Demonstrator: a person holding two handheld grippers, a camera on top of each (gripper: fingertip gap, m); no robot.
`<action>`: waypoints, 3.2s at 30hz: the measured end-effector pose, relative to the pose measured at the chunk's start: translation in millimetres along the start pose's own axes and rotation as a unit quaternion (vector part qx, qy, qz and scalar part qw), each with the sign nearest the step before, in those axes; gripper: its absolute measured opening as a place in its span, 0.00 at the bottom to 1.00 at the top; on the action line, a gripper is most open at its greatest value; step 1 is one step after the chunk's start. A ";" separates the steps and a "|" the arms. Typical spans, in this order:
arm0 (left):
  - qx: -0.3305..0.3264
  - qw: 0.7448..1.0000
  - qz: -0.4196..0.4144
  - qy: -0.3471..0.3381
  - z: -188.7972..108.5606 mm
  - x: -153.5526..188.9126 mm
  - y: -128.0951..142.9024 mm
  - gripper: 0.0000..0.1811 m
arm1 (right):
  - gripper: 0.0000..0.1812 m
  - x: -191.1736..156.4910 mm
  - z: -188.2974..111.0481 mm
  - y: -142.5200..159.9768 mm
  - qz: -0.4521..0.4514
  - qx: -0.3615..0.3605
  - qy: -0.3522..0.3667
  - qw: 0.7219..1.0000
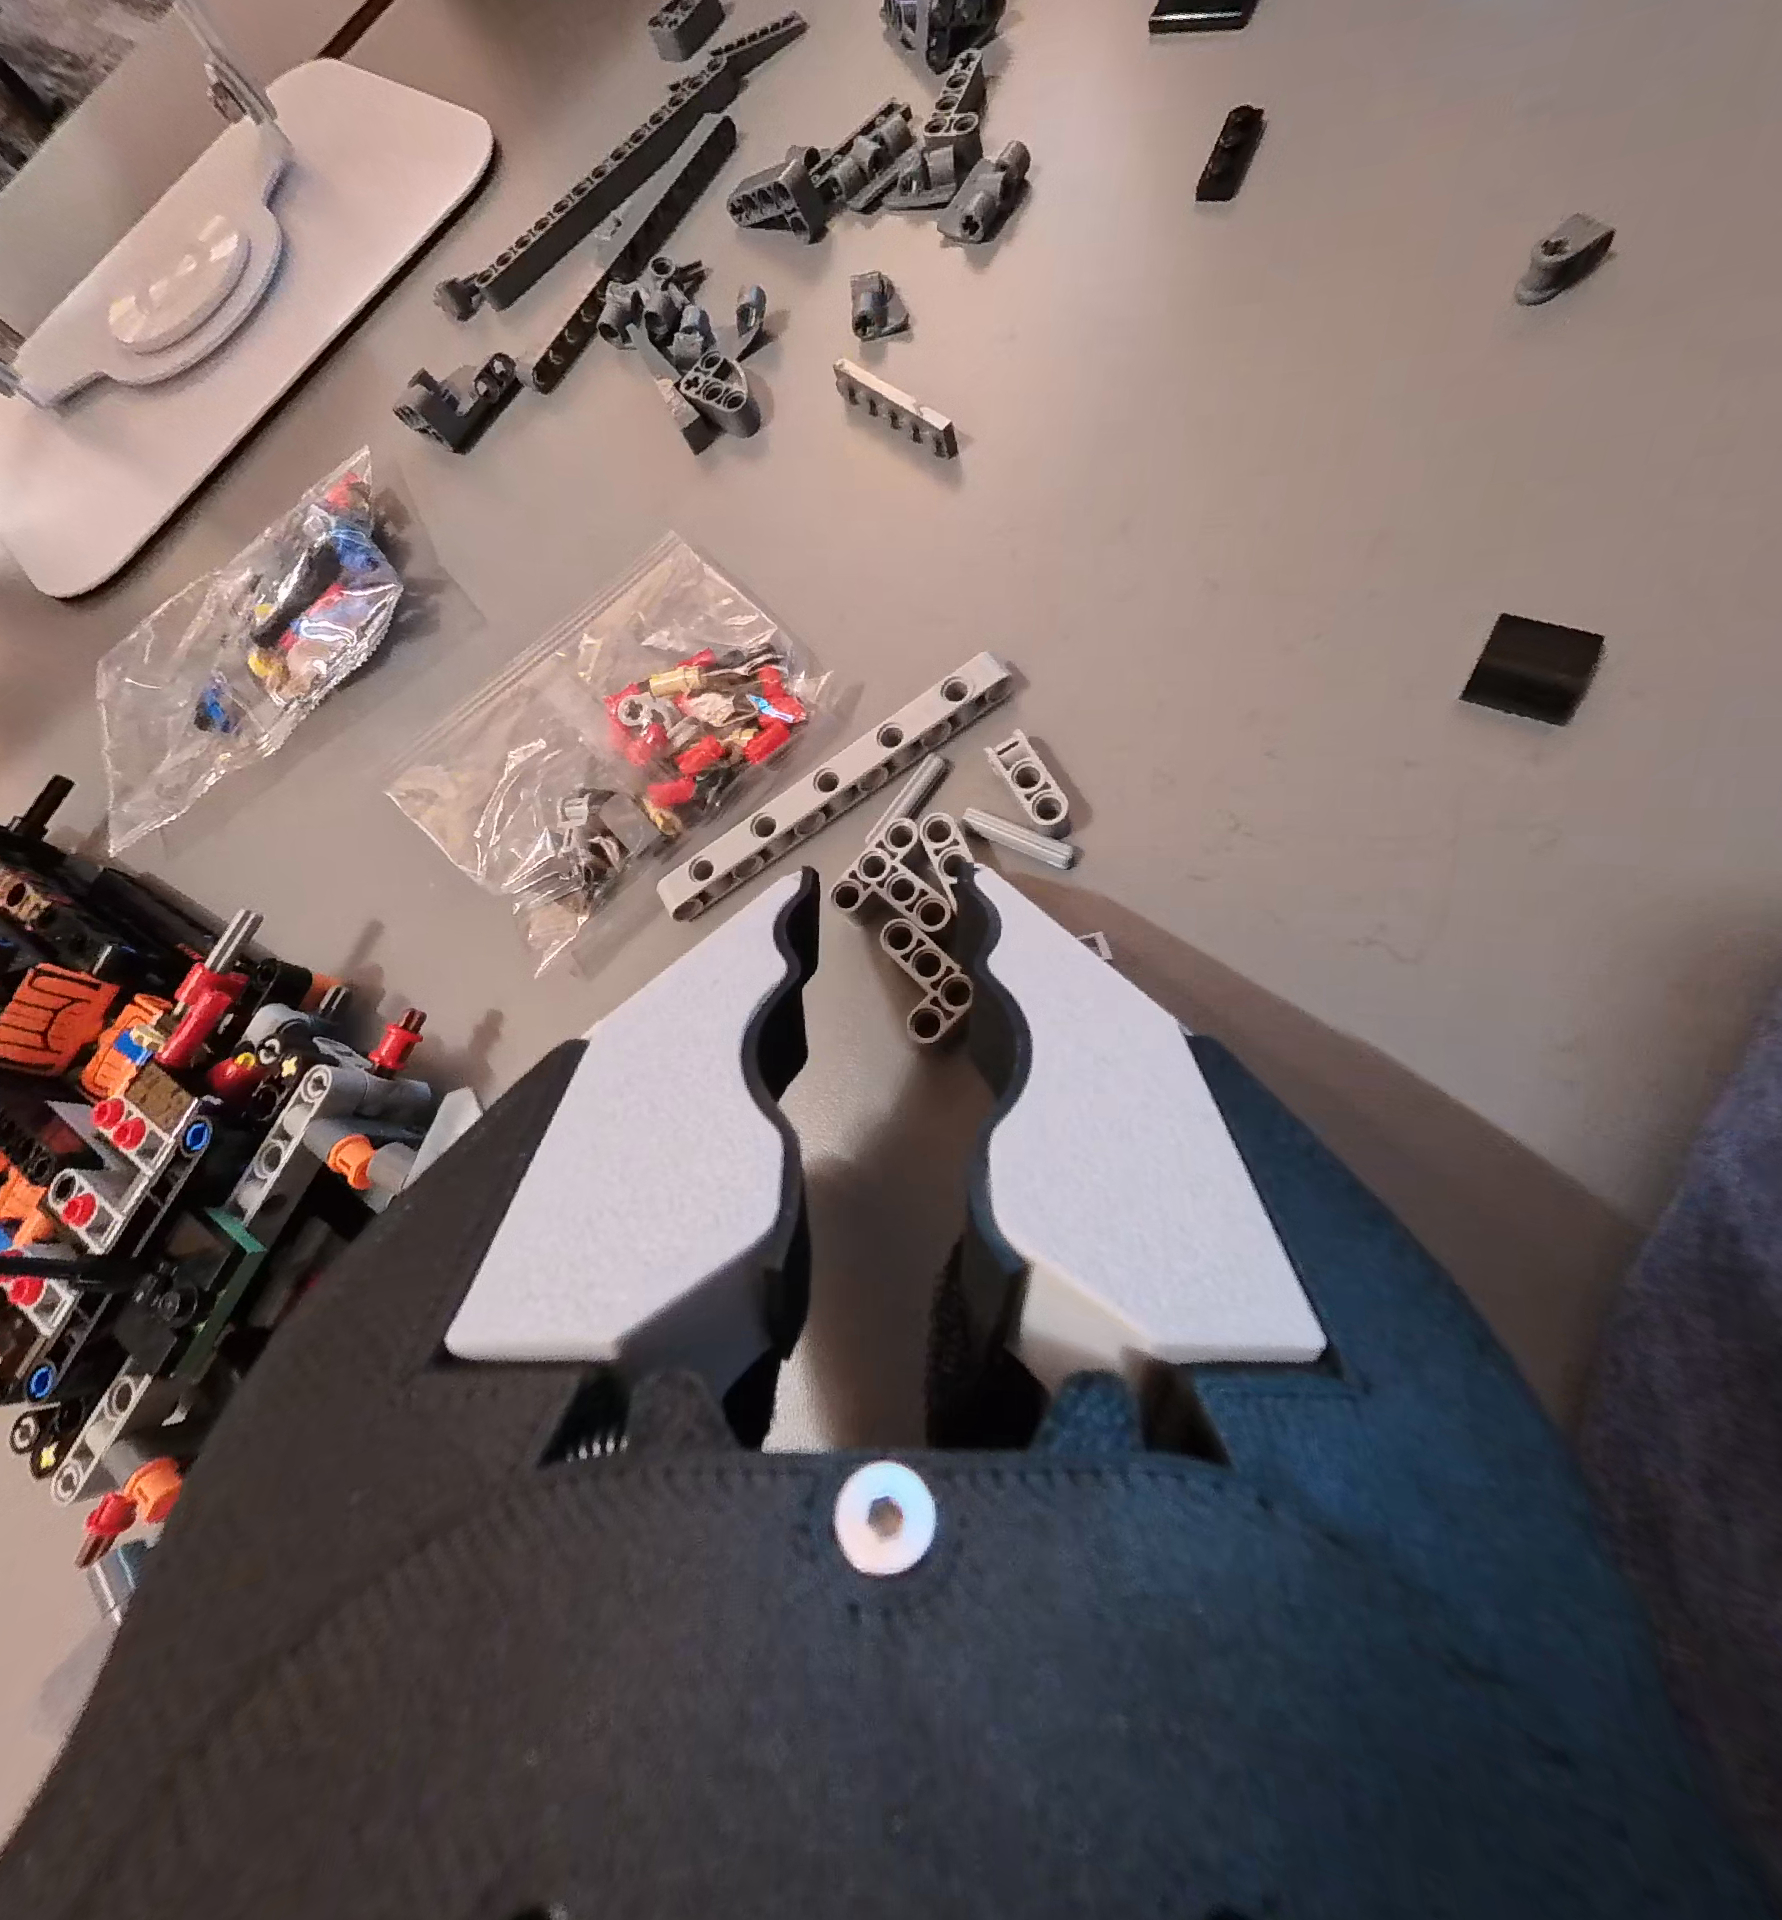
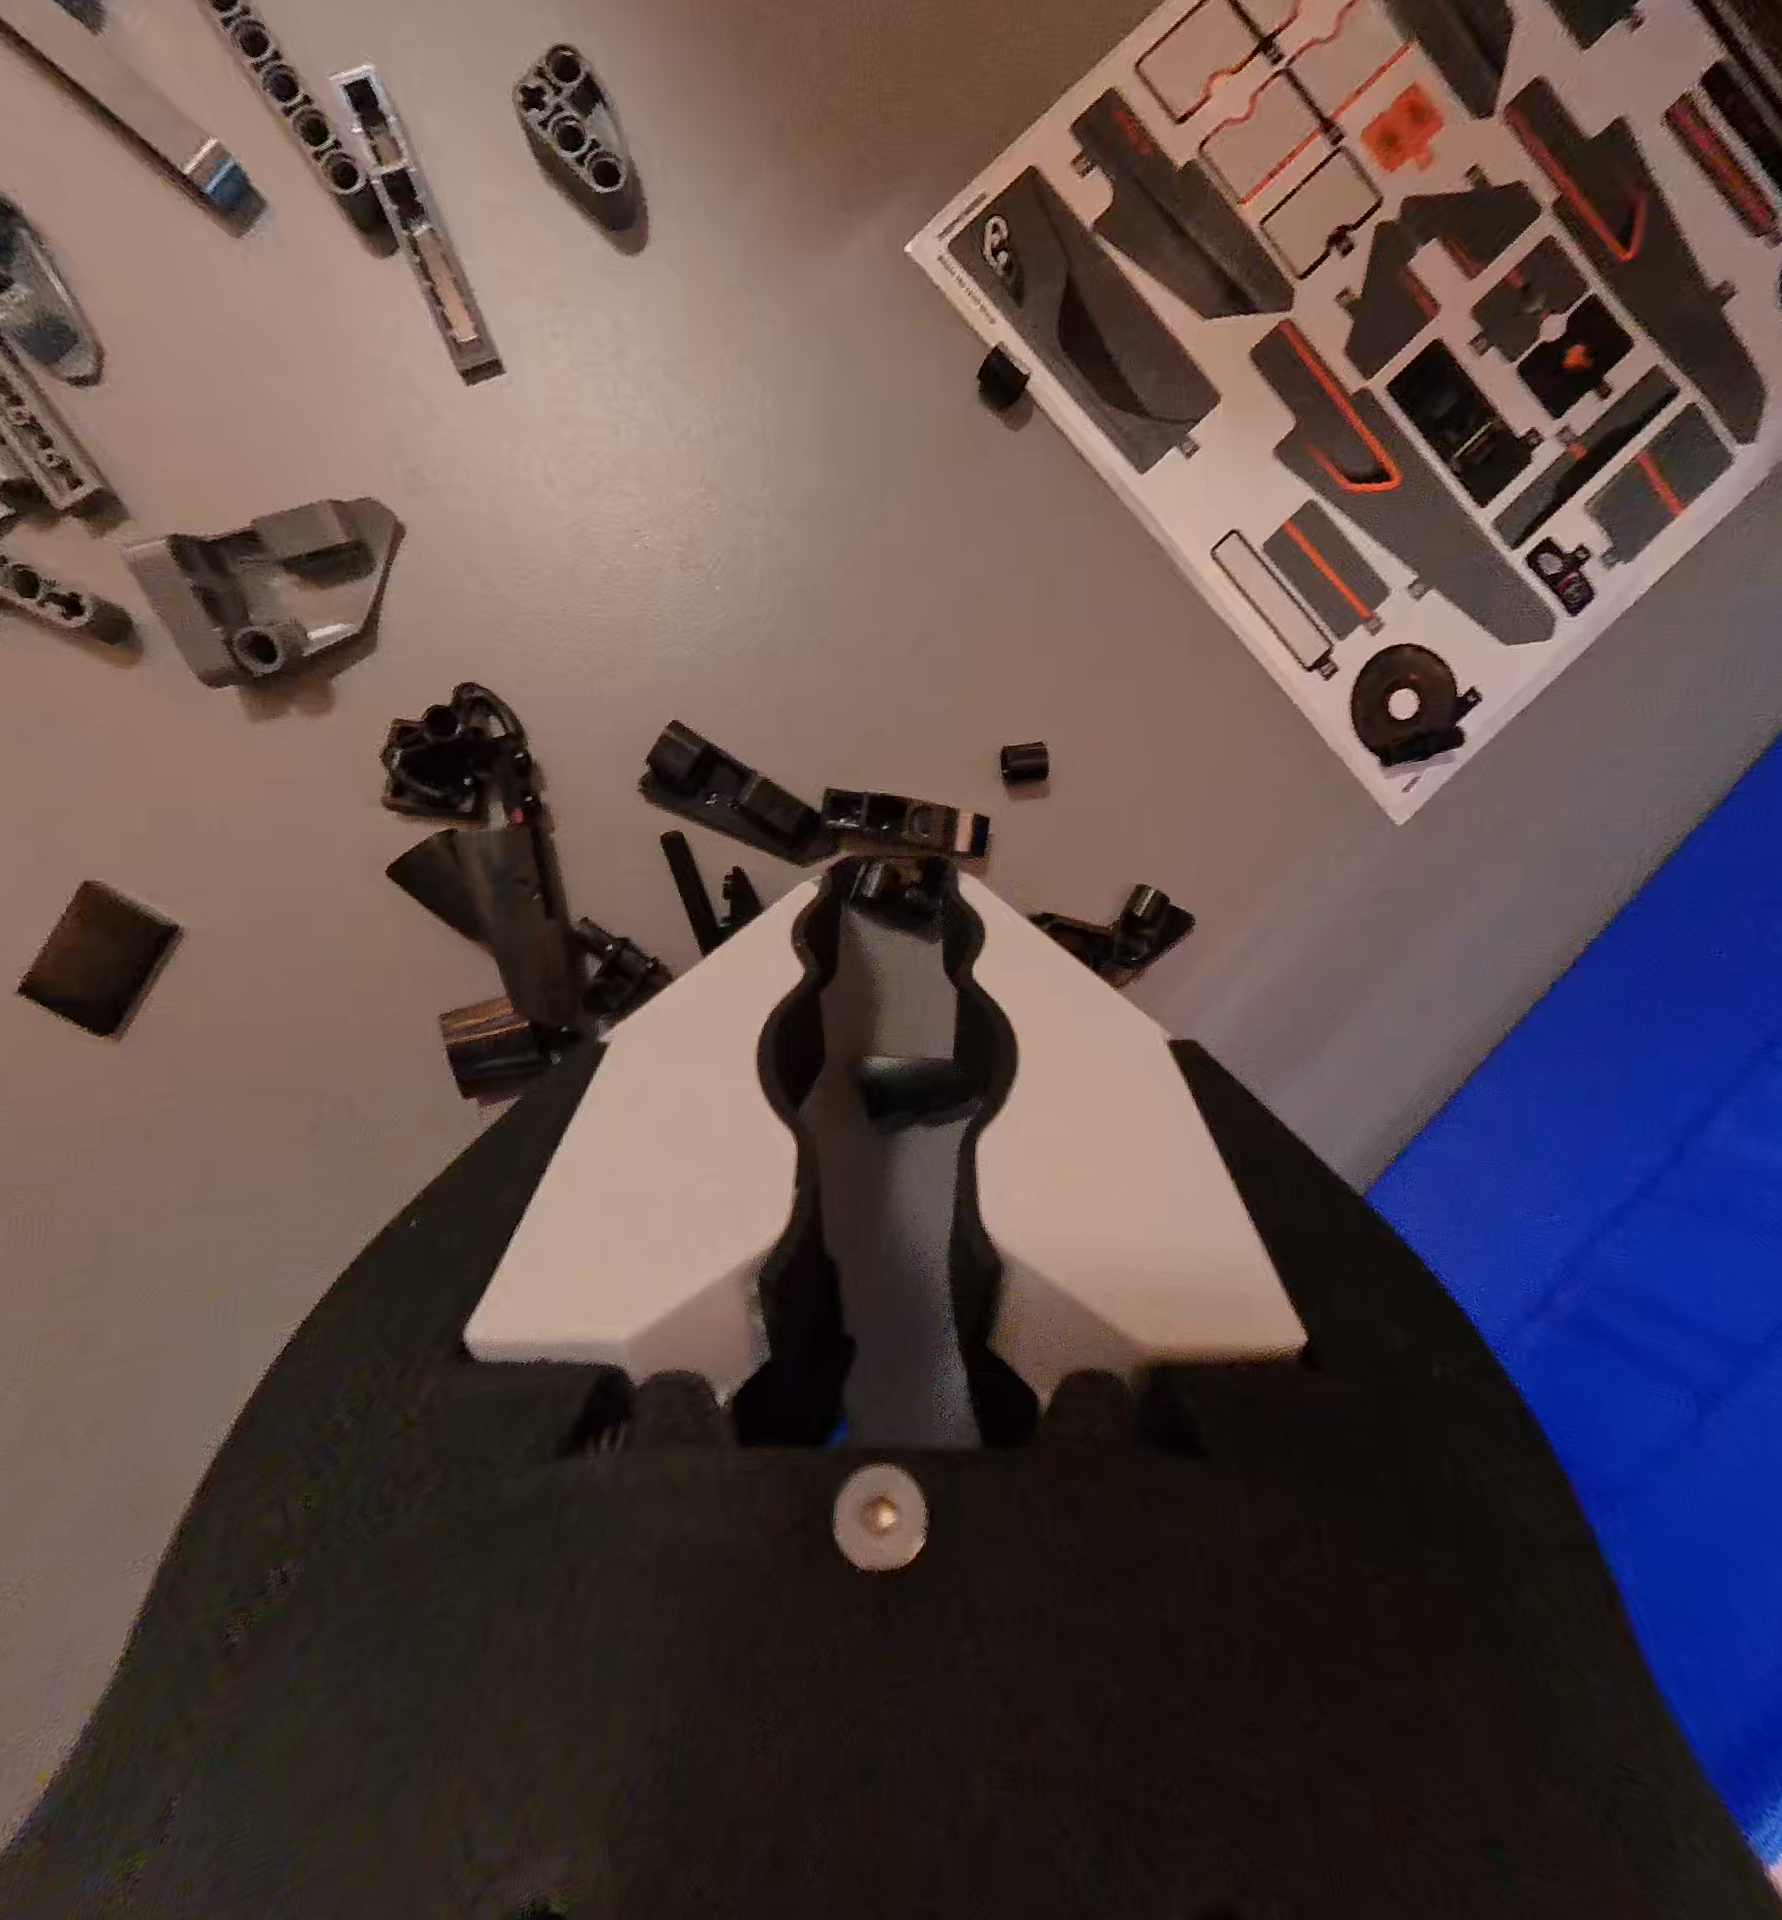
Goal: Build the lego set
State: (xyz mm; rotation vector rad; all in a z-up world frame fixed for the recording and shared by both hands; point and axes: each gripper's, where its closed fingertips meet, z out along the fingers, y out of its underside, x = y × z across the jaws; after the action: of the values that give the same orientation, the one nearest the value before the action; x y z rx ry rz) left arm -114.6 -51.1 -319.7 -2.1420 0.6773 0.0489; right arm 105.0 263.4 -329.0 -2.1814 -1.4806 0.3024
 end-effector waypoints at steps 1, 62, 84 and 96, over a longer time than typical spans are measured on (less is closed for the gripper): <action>0.000 1.000 0.000 0.000 0.1 0.1 0.0 0.13 | 0.09 -2.3 -1.3 -0.1 0.002 -0.001 -0.010 1.000; 0.031 0.999 -0.005 0.031 -1.3 3.1 -7.6 0.15 | 0.10 -22.1 -8.8 2.0 0.013 -0.017 -0.039 0.999; 0.029 0.999 -0.005 0.030 -0.3 2.0 -7.1 0.16 | 0.10 0.3 -50.1 10.6 0.038 0.030 0.026 0.998; 0.026 0.999 -0.001 0.030 -0.1 3.3 -6.7 0.16 | 0.14 -59.2 -40.9 35.0 -0.004 0.001 -0.046 0.999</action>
State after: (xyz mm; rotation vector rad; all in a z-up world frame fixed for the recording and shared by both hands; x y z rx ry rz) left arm -108.6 -49.5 -315.7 -2.1003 0.7041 -0.0327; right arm 128.3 187.9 -316.6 -2.1849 -1.5374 0.4050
